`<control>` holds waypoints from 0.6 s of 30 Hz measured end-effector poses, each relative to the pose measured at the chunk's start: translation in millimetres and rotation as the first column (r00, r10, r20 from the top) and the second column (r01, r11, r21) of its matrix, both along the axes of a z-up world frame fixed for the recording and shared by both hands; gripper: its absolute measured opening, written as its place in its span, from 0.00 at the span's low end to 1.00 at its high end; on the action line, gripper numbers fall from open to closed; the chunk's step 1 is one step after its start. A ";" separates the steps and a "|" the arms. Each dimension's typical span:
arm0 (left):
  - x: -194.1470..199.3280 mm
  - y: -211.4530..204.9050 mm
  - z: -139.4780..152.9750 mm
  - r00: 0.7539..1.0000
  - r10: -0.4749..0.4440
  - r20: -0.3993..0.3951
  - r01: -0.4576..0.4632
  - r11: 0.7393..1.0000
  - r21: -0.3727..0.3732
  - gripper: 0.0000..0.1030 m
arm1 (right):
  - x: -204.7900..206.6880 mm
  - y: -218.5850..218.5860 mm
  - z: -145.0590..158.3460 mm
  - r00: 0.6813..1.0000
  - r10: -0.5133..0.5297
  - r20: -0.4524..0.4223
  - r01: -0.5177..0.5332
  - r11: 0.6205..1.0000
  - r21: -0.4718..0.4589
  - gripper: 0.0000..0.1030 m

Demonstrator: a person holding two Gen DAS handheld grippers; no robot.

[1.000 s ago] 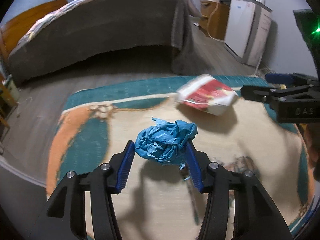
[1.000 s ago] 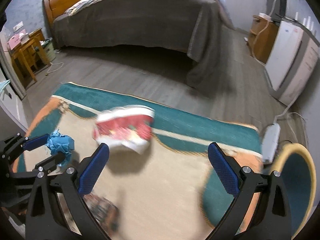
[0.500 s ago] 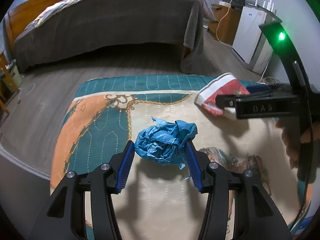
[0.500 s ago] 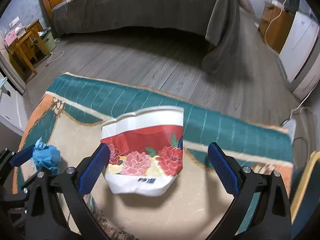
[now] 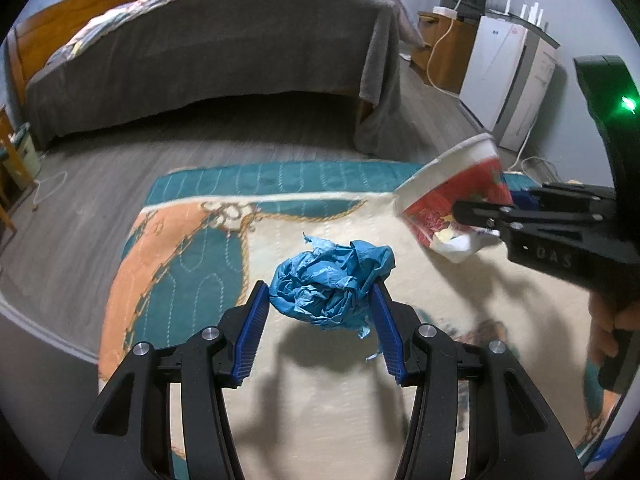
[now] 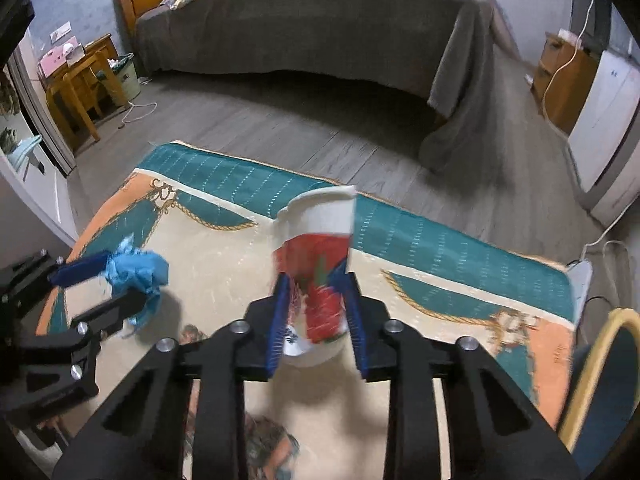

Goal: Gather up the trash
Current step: 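Grasp the red-and-white paper cup with right tool while left tool grasps blue cloth, then carry cup and blue cloth over the bin and open both tools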

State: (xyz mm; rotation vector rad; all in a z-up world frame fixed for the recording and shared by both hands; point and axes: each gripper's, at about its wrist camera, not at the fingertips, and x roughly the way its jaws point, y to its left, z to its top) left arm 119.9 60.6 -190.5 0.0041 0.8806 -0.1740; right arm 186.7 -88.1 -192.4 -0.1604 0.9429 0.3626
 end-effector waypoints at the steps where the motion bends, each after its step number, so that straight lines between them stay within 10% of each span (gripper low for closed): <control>1: 0.0 -2.9 1.7 1.000 -0.003 0.005 0.003 1.000 -0.004 0.51 | -3.7 -3.9 2.9 1.000 -0.005 0.007 0.005 1.000 -0.010 0.11; 18: -20.5 -92.4 40.8 0.984 -0.157 0.085 0.157 0.988 0.005 0.51 | -57.6 -85.9 52.7 0.993 -0.089 0.081 0.090 0.996 -0.017 0.11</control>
